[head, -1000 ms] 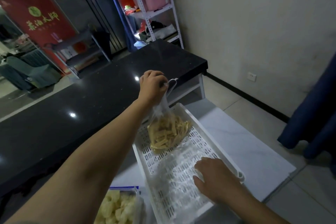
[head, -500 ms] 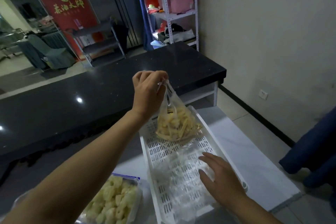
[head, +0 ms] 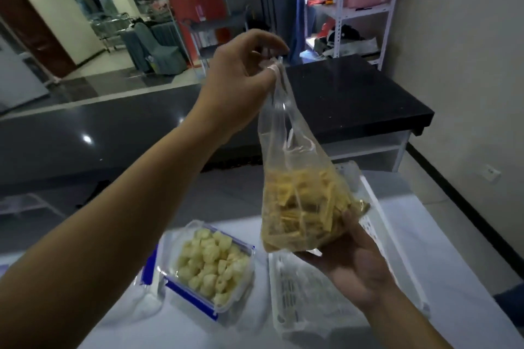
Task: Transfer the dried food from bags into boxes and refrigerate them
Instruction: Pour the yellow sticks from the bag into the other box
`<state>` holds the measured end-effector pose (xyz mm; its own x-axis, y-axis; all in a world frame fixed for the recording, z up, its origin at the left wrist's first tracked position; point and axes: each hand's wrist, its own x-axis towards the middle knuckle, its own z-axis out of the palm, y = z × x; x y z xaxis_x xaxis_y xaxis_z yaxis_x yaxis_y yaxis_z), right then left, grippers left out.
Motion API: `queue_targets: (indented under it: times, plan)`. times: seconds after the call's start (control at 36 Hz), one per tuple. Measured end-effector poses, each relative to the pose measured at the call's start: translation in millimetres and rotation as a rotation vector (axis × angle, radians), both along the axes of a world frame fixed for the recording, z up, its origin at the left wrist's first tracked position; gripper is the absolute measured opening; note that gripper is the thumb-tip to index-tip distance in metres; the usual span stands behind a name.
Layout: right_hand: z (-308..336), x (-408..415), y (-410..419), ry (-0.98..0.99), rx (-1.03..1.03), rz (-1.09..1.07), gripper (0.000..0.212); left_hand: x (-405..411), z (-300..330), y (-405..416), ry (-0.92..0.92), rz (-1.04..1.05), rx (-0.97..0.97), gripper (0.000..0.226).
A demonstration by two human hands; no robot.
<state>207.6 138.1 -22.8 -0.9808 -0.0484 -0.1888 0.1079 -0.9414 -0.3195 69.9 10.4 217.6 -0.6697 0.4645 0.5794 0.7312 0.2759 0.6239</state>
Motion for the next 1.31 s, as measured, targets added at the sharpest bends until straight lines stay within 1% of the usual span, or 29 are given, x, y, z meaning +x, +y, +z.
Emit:
queue_targets:
  times: [0.06, 0.11, 0.14, 0.19, 0.28, 0.33, 0.39, 0.44, 0.58, 0.64, 0.72, 0.81, 0.89, 0.97, 1.06, 1.11, 1.19, 1.31]
  plan:
    - [-2.5, -0.6, -15.0, 0.033, -0.022, 0.027, 0.081, -0.9, -2.3, -19.4, -0.142, 0.032, 0.000, 0.023]
    - [-6.7, 0.2, -26.6, -0.013, -0.018, 0.029, 0.084, -2.4, -4.5, -40.4, -0.278, 0.060, -0.013, 0.024]
    - [-10.0, 0.7, -31.7, -0.030, -0.001, 0.023, 0.079, -3.0, -5.5, -51.3, -0.342, 0.064, -0.014, 0.023]
    - [-13.5, 0.8, -42.5, -0.030, 0.056, 0.029, 0.063, -2.9, -7.4, -73.8, -0.465, 0.062, 0.004, 0.019]
    - [-13.6, -3.7, -61.0, -0.037, 0.128, 0.040, 0.055, -2.1, -10.9, -106.0, -0.585, 0.065, 0.068, 0.017]
    - [-10.5, -9.6, -73.8, -0.096, 0.144, 0.060, 0.060, -2.2, -13.3, -126.7, -0.621, 0.057, 0.115, 0.019]
    - [-7.7, -17.2, -86.6, -0.145, 0.157, 0.094, 0.063, -2.0, -16.3, -146.9, -0.636, 0.055, 0.153, 0.021]
    - [-5.0, -24.9, -98.7, -0.166, 0.194, 0.109, 0.062, -3.0, -21.0, -169.4, -0.654, 0.053, 0.194, 0.020]
    - [0.0, -42.4, -124.4, -0.173, 0.363, 0.081, 0.066, -16.9, -37.1, -237.1, -0.738, -0.022, 0.234, 0.022]
    - [-0.4, -47.3, -134.2, -0.134, 0.449, 0.056, 0.061, -26.0, -48.1, -265.7, -0.763, -0.046, 0.239, 0.024]
    - [0.4, -54.4, -151.6, -0.112, 0.553, 0.000, 0.047, -41.3, -68.1, -306.2, -0.784, -0.064, 0.242, 0.025]
    - [1.3, -59.0, -172.1, -0.129, 0.612, -0.036, 0.040, -53.7, -88.3, -343.5, -0.773, -0.092, 0.197, 0.025]
    - [3.3, -63.6, -191.4, -0.163, 0.683, -0.062, 0.035, -62.6, -106.3, -375.3, -0.774, -0.193, 0.163, 0.022]
    - [6.4, -69.6, -211.8, -0.200, 0.739, -0.084, 0.033, -72.1, -122.6, -403.9, -0.767, -0.271, 0.122, 0.015]
    - [6.4, -77.0, -232.4, -0.231, 0.812, -0.128, 0.031, -83.9, -140.2, -431.6, -0.765, -0.301, 0.027, 0.028]
    - [7.9, -81.2, -244.5, -0.250, 0.874, -0.143, 0.032, -91.2, -151.8, -445.1, -0.762, -0.294, -0.040, 0.033]
    - [11.1, -85.9, -258.0, -0.297, 0.960, -0.175, 0.041, -100.7, -167.6, -460.0, -0.746, -0.244, -0.107, 0.029]
    - [14.9, -90.3, -272.7, -0.372, 1.063, -0.209, 0.047, -107.9, -187.9, -472.4, -0.654, -0.169, -0.147, 0.029]
